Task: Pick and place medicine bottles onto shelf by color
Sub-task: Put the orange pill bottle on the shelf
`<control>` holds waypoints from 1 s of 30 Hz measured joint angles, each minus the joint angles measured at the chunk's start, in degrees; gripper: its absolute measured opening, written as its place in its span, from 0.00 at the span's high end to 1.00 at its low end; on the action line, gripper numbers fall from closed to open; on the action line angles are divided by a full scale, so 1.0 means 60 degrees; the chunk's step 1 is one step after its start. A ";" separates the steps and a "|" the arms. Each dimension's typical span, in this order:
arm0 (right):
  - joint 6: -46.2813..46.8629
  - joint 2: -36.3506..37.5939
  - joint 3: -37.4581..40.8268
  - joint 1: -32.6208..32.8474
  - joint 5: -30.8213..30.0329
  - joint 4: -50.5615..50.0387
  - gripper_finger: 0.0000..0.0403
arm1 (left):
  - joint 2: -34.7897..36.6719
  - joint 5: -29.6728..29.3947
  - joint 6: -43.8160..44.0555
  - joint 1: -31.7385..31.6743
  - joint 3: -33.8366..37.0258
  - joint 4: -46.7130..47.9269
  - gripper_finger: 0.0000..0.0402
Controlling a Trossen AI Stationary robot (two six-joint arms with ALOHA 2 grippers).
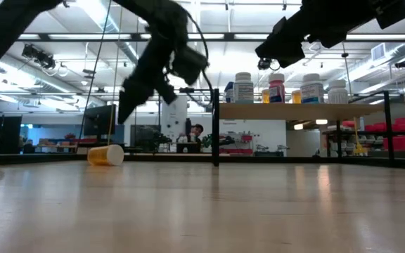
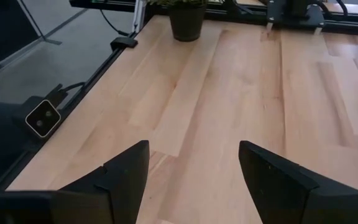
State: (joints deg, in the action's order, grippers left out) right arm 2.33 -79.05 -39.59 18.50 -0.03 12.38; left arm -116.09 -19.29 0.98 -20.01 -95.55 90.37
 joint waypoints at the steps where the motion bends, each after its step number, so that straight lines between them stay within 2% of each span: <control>1: 0.0000 -0.0001 0.0000 0.0000 0.0000 0.0004 0.36 | -0.0228 -0.0011 0.0131 0.0096 0.0062 -0.0070 0.29; 7: 0.0084 0.0000 0.0000 0.0000 -0.0001 0.0004 0.36 | -0.1330 -0.0540 0.0275 0.0788 0.0108 -0.0069 0.29; 12: 0.0076 -0.0003 0.0000 0.0000 -0.0004 0.0007 0.36 | -0.1822 -0.0617 0.0216 0.1020 0.0103 -0.0064 0.29; 30: 0.0106 0.0000 0.0000 0.0000 -0.0002 0.0007 0.36 | -0.1852 -0.0371 -0.0365 0.1184 0.0410 -0.0061 0.29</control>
State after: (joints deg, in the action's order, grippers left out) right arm 2.96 -79.05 -39.59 18.50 -0.05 12.43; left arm -127.20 -21.51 -1.21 -12.91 -93.09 90.00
